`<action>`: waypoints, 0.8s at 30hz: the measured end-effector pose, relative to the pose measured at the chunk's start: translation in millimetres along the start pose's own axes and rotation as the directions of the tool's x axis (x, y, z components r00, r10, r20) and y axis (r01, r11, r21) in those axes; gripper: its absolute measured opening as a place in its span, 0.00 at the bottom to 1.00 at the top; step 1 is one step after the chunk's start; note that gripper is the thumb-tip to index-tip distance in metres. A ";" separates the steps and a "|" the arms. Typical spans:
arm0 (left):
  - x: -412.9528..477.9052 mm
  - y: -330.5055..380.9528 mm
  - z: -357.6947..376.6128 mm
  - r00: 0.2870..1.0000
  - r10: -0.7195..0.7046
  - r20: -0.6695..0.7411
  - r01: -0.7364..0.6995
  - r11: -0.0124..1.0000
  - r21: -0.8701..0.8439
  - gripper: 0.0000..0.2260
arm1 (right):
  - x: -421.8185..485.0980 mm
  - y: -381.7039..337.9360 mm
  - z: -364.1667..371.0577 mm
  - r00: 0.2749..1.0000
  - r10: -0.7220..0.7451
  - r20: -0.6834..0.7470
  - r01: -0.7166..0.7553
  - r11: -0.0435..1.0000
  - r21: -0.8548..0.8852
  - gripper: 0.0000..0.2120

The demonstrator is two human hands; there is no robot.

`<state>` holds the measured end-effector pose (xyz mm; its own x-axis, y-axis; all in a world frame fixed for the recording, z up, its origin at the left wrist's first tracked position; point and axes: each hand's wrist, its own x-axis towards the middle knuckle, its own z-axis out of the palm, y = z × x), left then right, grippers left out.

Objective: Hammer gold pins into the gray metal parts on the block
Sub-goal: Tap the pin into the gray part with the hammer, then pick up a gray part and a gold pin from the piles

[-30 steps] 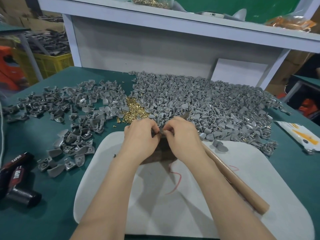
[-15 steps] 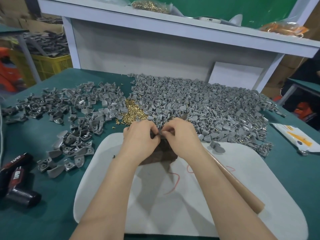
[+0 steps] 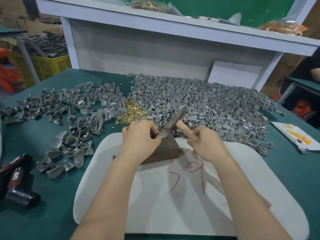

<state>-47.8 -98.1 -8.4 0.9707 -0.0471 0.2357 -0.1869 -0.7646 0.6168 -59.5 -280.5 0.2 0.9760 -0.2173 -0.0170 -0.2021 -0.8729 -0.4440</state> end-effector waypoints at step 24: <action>-4.8 5.1 -6.9 0.996 -0.072 -0.047 0.069 0.996 -0.053 0.05 | -55.4 -13.6 -16.3 0.838 -0.502 -0.213 0.502 0.863 -0.057 0.29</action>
<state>-54.4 -97.4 -1.2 0.9733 0.0386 0.2261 -0.1268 -0.7309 0.6706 -112.1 -263.7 21.8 0.9023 0.1626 0.3992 0.3107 -0.8873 -0.3408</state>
